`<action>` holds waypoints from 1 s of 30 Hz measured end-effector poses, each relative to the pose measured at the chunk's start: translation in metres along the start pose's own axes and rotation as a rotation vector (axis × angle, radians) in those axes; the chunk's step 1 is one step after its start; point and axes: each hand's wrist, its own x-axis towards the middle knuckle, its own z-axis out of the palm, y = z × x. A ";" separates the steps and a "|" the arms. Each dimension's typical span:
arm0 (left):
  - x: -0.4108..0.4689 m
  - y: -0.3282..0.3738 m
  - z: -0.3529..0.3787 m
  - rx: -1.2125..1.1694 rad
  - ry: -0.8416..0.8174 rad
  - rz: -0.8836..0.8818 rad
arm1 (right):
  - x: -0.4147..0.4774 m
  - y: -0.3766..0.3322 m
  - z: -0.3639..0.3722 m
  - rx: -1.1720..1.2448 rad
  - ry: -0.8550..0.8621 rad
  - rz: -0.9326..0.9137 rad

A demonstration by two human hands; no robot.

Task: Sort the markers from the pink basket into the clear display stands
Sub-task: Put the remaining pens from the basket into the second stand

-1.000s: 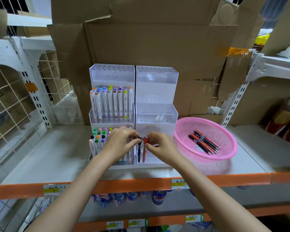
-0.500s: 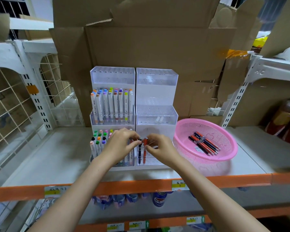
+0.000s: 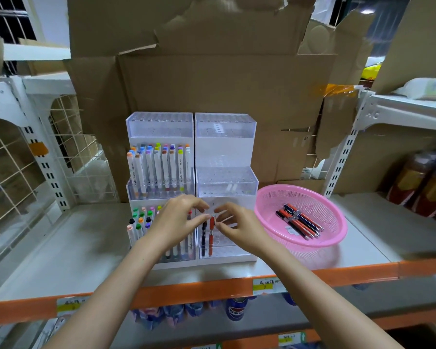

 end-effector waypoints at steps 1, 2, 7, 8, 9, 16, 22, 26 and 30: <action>0.003 0.002 0.001 0.007 -0.008 0.010 | -0.001 0.001 -0.003 -0.004 0.002 -0.002; 0.007 0.005 0.002 0.013 -0.019 0.019 | -0.002 0.001 -0.006 -0.011 0.004 -0.005; 0.025 0.027 0.014 0.130 -0.088 0.117 | -0.009 0.012 -0.028 -0.131 0.025 -0.025; 0.030 0.033 0.018 0.182 -0.108 0.141 | -0.011 0.015 -0.034 -0.173 0.036 -0.034; 0.034 0.040 0.022 0.234 -0.130 0.160 | -0.013 0.018 -0.040 -0.212 0.049 -0.039; 0.066 0.077 0.066 0.385 -0.214 0.189 | -0.026 0.054 -0.088 -0.421 0.057 0.074; 0.093 0.106 0.107 0.417 -0.347 0.165 | -0.035 0.087 -0.124 -0.532 0.010 0.215; 0.108 0.120 0.137 0.420 -0.445 0.099 | -0.034 0.114 -0.142 -0.610 -0.045 0.299; 0.119 0.122 0.166 0.428 -0.545 -0.023 | -0.028 0.138 -0.150 -0.674 -0.105 0.374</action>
